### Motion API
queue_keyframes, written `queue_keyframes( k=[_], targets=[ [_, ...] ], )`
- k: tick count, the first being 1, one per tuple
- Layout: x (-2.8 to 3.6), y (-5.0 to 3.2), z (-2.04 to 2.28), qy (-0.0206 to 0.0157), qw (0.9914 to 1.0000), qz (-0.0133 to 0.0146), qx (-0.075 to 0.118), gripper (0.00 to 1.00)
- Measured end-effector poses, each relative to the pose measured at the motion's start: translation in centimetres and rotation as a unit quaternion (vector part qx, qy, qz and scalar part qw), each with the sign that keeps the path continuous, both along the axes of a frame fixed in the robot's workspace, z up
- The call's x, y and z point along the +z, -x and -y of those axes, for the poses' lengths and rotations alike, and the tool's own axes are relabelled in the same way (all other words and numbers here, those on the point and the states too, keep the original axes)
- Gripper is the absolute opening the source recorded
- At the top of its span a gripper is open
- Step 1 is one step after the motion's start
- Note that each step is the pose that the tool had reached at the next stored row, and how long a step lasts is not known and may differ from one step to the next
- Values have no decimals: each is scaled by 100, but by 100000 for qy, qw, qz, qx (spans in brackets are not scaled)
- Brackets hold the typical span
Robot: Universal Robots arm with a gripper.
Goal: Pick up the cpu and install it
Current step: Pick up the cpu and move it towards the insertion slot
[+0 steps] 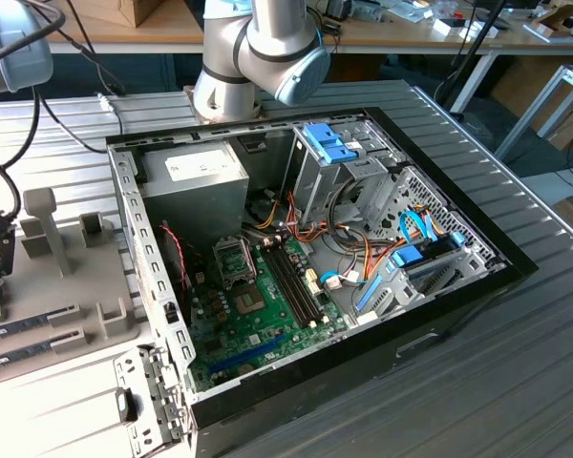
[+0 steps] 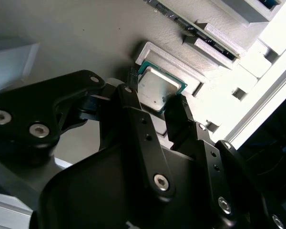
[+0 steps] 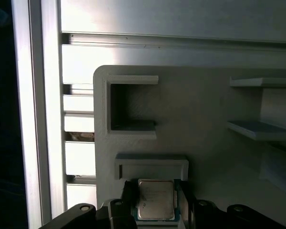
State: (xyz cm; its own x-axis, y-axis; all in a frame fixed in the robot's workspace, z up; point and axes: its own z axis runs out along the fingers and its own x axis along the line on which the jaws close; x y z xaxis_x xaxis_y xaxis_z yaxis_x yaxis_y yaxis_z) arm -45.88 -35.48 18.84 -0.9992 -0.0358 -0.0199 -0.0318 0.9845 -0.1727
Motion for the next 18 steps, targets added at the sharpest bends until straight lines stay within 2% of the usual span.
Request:
queue_keyframes(
  k=[12, 18],
  targets=[
    [92, 0, 0, -57, 100000, 11, 2, 47],
    [148, 0, 0, -382, 99999, 9, -1, 47]
  ],
)
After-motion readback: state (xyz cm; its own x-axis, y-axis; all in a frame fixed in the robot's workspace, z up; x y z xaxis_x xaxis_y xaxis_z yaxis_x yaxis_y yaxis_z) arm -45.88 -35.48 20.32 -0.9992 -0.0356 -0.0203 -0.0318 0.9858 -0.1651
